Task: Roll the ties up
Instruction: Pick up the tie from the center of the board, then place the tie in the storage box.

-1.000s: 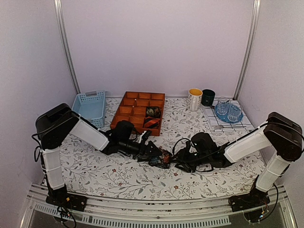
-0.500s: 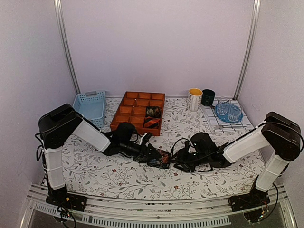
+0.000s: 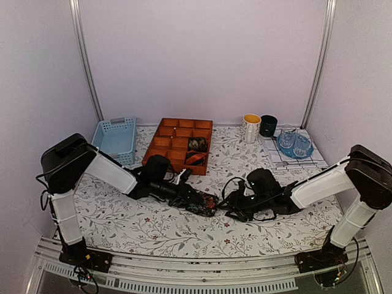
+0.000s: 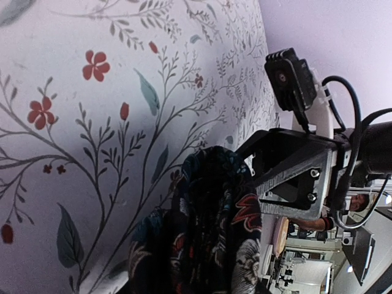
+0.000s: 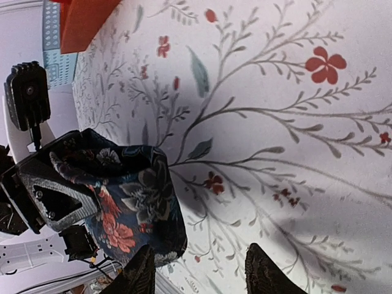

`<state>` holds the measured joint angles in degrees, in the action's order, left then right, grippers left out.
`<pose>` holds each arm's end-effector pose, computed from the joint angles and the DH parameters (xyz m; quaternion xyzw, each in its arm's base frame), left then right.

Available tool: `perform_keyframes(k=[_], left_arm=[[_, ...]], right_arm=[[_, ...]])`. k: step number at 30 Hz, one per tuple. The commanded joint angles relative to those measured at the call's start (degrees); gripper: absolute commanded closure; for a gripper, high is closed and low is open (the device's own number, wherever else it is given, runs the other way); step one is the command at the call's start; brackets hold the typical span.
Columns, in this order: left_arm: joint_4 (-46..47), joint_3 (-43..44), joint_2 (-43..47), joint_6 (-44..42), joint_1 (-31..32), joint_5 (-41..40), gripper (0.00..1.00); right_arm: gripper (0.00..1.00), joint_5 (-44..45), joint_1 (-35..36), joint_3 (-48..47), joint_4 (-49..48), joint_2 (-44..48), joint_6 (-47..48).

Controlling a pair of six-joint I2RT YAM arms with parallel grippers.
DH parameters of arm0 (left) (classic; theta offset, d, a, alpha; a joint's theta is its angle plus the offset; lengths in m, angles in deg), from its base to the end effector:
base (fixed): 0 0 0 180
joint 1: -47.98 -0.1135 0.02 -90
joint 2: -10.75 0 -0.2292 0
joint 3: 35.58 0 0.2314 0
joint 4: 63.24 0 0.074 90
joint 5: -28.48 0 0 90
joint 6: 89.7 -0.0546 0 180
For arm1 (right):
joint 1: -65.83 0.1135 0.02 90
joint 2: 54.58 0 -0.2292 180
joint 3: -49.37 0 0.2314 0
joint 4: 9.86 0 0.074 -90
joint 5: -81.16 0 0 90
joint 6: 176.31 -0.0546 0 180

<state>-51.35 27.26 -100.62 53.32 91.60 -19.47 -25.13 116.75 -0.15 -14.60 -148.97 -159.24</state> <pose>0.2272 -0.2670 0.0852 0.0922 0.8444 -0.5262 0.0393 0.1761 0.2411 0.0973 0.1127 0.8925 0.4287 0.0831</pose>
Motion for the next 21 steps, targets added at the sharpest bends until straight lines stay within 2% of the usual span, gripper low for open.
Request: perform_keyframes(k=[1, 6, 12, 16, 21], left_arm=[[-6.14, -0.12, 7.81, -2.88, -2.43, -1.58, 0.88], [-18.72, 2.03, 14.77, -7.75, -6.47, -3.46, 0.91], [-37.12, 8.16, 20.73, -16.06, -16.29, -6.38, 0.91], [-44.93, 14.14, 20.02, -20.36, -22.16, -6.19, 0.92], [-53.74, 25.29, 13.04, -26.52, -24.39, -7.03, 0.92]], right_arm=[[0.50, 1.52, -0.35, -2.93, 8.12, 15.06, 4.35], [0.48, 5.51, -0.61, -5.26, 17.34, 24.10, 8.73], [0.47, 8.73, -1.04, -6.45, 23.40, 28.73, 13.53], [0.47, 8.26, -1.71, -4.84, 23.23, 28.85, 15.26], [0.47, 6.00, -3.19, -3.69, 22.13, 27.35, 17.16]])
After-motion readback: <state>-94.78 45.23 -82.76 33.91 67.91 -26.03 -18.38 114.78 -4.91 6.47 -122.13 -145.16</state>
